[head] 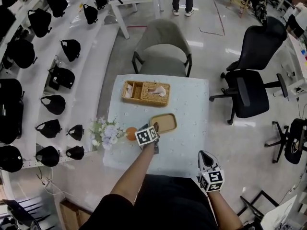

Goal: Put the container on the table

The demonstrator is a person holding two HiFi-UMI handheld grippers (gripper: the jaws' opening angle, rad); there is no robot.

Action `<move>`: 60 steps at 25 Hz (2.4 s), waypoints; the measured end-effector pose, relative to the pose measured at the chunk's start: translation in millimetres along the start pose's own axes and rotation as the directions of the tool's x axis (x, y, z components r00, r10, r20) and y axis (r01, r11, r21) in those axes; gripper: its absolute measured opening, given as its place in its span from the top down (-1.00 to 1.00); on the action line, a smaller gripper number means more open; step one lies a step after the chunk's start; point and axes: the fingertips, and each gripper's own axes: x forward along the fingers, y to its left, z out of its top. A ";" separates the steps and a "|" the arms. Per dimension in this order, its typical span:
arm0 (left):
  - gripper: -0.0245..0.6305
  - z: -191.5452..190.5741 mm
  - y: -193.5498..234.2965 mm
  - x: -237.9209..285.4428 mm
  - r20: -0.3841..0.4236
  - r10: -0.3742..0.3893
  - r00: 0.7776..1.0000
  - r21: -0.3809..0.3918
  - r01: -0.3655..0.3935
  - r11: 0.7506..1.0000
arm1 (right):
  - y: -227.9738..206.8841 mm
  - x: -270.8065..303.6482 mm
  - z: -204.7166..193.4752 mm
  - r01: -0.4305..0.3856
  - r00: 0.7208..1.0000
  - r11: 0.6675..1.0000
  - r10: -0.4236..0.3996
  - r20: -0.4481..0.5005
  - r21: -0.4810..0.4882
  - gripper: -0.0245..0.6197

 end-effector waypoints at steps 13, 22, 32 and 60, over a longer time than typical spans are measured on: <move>0.25 -29.6 -29.5 -100.3 0.080 -0.073 0.994 0.030 0.071 0.997 | 11.7 -39.9 -3.6 -0.041 0.997 0.999 0.041 0.060 0.002 0.93; 0.25 -57.5 -69.3 -201.8 0.218 -0.118 0.969 0.090 0.101 0.991 | 10.9 -74.2 29.5 -0.060 0.988 0.992 0.042 0.152 0.112 0.93; 0.25 -68.9 -126.5 -291.7 0.290 -0.235 0.928 0.325 0.136 0.936 | 20.8 -99.2 58.6 -0.080 0.971 0.995 0.063 0.232 0.067 0.93; 0.90 -38.6 3.0 -499.4 0.478 -0.407 0.778 0.523 0.121 0.844 | 275.5 -157.5 58.8 0.016 0.958 0.993 0.017 0.286 -0.116 0.93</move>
